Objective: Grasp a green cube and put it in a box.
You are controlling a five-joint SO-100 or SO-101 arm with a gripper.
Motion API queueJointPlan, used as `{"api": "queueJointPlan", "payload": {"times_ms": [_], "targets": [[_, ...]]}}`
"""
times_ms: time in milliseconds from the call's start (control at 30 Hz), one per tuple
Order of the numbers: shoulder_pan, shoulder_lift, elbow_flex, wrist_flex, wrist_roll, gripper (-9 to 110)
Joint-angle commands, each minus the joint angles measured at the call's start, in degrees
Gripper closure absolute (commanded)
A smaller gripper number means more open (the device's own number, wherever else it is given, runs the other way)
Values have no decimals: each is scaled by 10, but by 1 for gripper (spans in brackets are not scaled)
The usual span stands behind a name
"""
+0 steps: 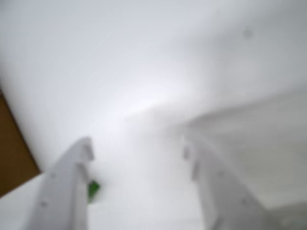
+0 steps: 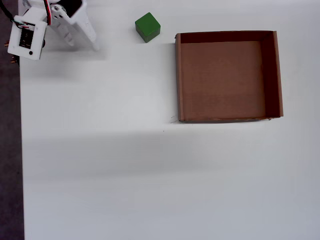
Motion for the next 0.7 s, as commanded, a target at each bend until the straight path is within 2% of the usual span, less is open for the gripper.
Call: {"api": "queueJointPlan", "payload": {"times_ms": [0, 300, 500, 667], "targets": [[-19, -78, -101, 12, 25, 75], [-87, -291, -244, -43, 124, 75], [-145, -396, -318, -35, 259, 75], [-200, -456, -330, -34, 324, 74]]}}
